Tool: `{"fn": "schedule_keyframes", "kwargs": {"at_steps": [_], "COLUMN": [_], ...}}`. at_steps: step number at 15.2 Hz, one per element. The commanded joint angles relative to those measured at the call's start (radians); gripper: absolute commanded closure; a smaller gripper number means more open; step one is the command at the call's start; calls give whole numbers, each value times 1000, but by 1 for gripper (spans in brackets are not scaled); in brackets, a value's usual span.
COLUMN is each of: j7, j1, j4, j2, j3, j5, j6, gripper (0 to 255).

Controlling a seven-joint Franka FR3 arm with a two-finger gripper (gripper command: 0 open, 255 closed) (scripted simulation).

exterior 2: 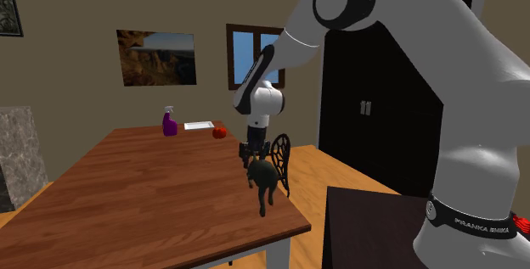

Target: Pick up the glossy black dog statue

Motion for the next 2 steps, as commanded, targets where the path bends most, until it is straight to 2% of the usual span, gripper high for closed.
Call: {"fn": "schedule_keyframes", "kwargs": {"at_steps": [1, 2], "j7": [6, 6], "j1": [3, 3], "j4": [-2, -2], "j2": [-15, -15], "j3": [-5, -5], "j5": [-7, -7], "j6": [-12, -12], "gripper": [255, 255]}}
